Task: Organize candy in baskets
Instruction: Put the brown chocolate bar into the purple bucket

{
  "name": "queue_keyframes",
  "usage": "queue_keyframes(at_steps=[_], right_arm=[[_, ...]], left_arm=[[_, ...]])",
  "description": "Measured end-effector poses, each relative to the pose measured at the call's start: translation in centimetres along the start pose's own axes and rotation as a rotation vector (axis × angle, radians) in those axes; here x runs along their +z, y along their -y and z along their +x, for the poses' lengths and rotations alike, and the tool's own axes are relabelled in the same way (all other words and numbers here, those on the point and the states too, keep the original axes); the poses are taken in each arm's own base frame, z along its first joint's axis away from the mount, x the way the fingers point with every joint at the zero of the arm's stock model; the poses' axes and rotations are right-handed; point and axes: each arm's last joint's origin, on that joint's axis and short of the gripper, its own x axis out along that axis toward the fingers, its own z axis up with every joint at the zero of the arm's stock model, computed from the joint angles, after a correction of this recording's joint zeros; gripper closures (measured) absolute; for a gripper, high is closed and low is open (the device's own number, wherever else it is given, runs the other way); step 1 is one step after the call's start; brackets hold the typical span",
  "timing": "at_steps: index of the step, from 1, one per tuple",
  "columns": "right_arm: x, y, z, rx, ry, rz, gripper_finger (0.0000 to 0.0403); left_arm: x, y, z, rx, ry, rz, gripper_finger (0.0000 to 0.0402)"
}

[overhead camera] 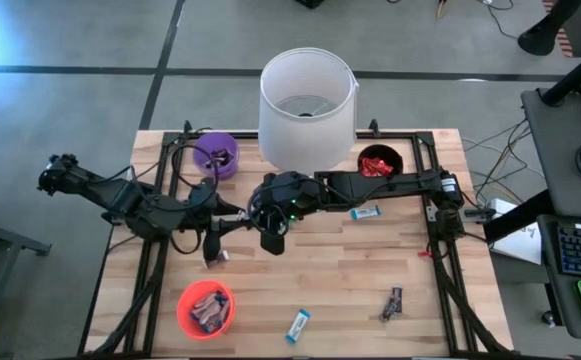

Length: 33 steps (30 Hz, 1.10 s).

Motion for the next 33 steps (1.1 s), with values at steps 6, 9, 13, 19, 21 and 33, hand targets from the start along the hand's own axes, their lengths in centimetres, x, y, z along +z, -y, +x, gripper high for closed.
queue_keyframes(at_steps=[6, 9, 13, 19, 21, 33], right_arm=[[-0.2, 0.1, 0.0, -0.009, -0.016, 0.0, 0.039], [-0.2, 0.1, 0.0, -0.01, -0.021, 0.002, 0.039], [-0.2, 0.1, 0.0, -0.01, -0.021, 0.008, 0.0373], [-0.3, 0.1, 0.1, -0.014, -0.023, 0.003, 0.0311], [-0.3, 0.2, 0.1, -0.046, -0.019, 0.007, 0.029], [-2.0, 0.4, -0.1, -0.112, -0.185, 0.107, 0.0239]], left_arm=[[0.0, -0.1, 0.4, 0.014, -0.004, 0.058, 0.032], [0.0, -0.1, 0.3, 0.014, -0.002, 0.082, 0.0365], [0.0, -0.2, 0.3, 0.014, -0.002, 0.112, 0.0391], [-0.2, -0.3, 0.3, 0.029, -0.026, 0.191, 0.0398], [-0.4, -0.6, 0.2, 0.058, -0.046, 0.207, 0.0399], [-1.9, -5.7, -1.2, 0.321, -0.313, 0.257, 0.04]])
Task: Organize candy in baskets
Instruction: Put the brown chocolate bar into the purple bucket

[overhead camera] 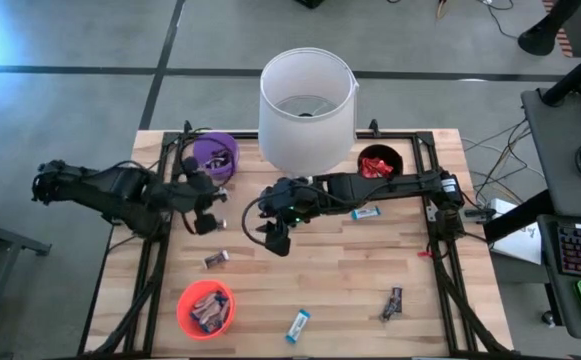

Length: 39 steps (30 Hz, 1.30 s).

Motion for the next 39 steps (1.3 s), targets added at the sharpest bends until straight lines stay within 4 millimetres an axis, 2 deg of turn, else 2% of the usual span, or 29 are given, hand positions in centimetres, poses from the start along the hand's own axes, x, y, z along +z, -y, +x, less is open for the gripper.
queue_keyframes(at_steps=[5, 10, 14, 29, 35, 39], right_arm=[[-1.7, 0.4, -0.2, -0.055, -0.167, 0.021, 0.0239], [-4.4, 1.2, -0.8, -0.152, -0.446, 0.03, 0.0239], [-6.4, 1.9, -0.8, -0.215, -0.606, 0.048, 0.0238], [-13.4, 3.9, 1.2, -0.332, -0.963, 0.052, 0.0239], [-15.6, 4.5, 1.2, -0.328, -1.053, 0.071, 0.0239], [-16.3, 4.6, 0.9, -0.319, -1.075, 0.08, 0.0239]], left_arm=[[-0.6, -2.3, 0.2, 0.011, -0.098, 0.031, 0.0401], [-1.3, -4.7, 0.6, 0.08, -0.194, 0.075, 0.0401], [-1.4, -6.3, 1.0, 0.075, -0.242, 0.09, 0.0401], [-1.9, -11.9, 3.4, 0.116, -0.353, 0.084, 0.0401], [-1.7, -13.8, 5.5, 0.095, -0.351, 0.052, 0.0401], [-1.8, -14.9, 7.2, 0.077, -0.381, 0.028, 0.0401]])
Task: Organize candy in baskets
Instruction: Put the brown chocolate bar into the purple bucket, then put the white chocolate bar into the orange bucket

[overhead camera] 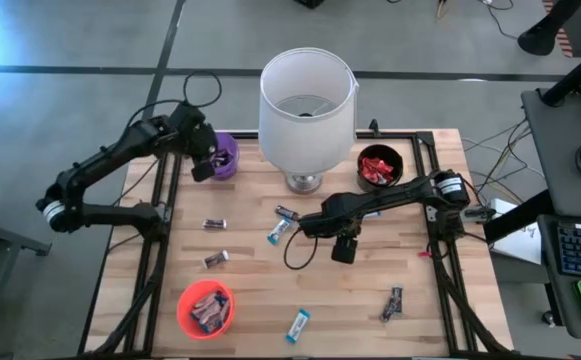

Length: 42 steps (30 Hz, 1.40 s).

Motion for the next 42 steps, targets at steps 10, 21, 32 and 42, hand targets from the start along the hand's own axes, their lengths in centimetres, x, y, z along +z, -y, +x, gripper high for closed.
queue_keyframes(at_steps=[10, 21, 32, 42], right_arm=[[-2.1, 0.8, -1.2, 0.021, 0.049, 0.036, 0.0239], [-3.8, 1.9, -3.1, 0.159, 0.315, 0.097, 0.0239], [-1.3, 1.3, -2.3, 0.252, 0.548, 0.075, 0.0239], [2.0, 0.4, -0.5, 0.197, 0.666, 0.035, 0.0239]], left_arm=[[1.3, -1.6, 1.5, 0.021, 0.095, -0.011, 0.0374], [1.0, -2.1, 1.7, 0.077, 0.059, -0.035, 0.0283], [0.5, -1.5, -1.0, 0.028, 0.189, -0.112, 0.0282], [-1.0, -0.4, -4.6, -0.022, 0.309, -0.171, 0.0286]])
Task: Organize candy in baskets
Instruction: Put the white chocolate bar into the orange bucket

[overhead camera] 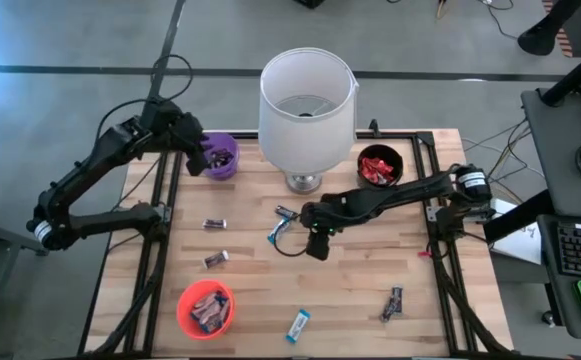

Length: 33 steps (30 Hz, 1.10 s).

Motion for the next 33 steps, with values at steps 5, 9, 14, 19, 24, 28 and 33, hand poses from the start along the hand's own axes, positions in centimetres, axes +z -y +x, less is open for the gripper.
queue_keyframes(at_steps=[5, 9, 14, 19, 24, 28, 33], right_arm=[[1.1, -0.3, 2.0, 0.031, 0.093, -0.007, 0.0239], [1.6, -0.4, 3.0, 0.041, 0.132, -0.076, 0.0239], [1.9, 0.1, 3.6, 0.091, 0.13, -0.17, 0.0239], [2.6, 0.9, 3.7, 0.103, 0.178, -0.316, 0.0239], [3.7, 1.8, 3.5, 0.171, 0.252, -0.389, 0.0239], [4.3, 2.5, 3.4, 0.159, 0.298, -0.47, 0.0239], [4.5, 3.4, 3.3, 0.206, 0.306, -0.522, 0.0239]], left_arm=[[-0.3, 0.3, -1.3, 0.0, 0.039, -0.03, 0.0286], [-0.5, 0.5, -1.8, 0.0, 0.041, -0.03, 0.0286], [-0.6, 0.5, -1.9, -0.002, 0.038, -0.033, 0.0286], [-0.5, 0.5, -1.7, -0.004, 0.031, -0.035, 0.0286], [-0.5, 0.4, -1.5, -0.006, 0.026, -0.046, 0.0286], [-0.5, 0.4, -1.4, -0.007, 0.022, -0.052, 0.0286], [-0.4, 0.4, -1.1, -0.011, 0.013, -0.073, 0.0286]])
